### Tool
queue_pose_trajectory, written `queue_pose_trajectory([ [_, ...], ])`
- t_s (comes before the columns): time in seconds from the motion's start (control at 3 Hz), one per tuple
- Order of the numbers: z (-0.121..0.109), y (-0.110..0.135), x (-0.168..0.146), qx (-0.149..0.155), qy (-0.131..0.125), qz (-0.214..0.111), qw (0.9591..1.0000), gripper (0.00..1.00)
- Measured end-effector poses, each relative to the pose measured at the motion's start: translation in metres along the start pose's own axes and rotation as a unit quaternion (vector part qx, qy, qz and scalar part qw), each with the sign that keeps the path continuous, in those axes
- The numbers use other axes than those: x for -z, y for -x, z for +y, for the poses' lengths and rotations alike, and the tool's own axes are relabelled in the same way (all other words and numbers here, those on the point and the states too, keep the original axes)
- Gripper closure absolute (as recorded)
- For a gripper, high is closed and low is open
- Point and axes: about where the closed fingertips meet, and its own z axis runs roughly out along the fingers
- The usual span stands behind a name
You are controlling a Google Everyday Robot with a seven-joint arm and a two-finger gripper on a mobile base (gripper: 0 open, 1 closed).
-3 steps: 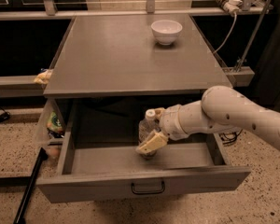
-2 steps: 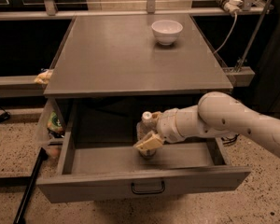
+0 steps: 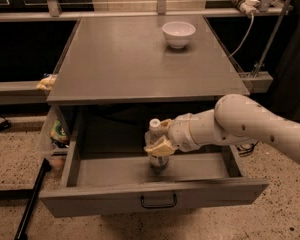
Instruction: Pick blue plastic bottle from top drawer and place on counter
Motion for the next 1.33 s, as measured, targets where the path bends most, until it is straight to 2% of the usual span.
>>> queue_pose_trajectory([
  [0.33,0.004,0.034,0.030,-0.005,0.012,0.006,0.9999,1.00],
  [0.67,0.003,0.080,0.063,-0.003,0.020,0.015,0.9997,1.00],
  [1.0,-0.016,0.151,0.102,0.003,0.004,0.004,1.0000,1.00],
  [1.33,-0.016,0.151,0.102,0.003,0.004,0.004,1.0000,1.00],
])
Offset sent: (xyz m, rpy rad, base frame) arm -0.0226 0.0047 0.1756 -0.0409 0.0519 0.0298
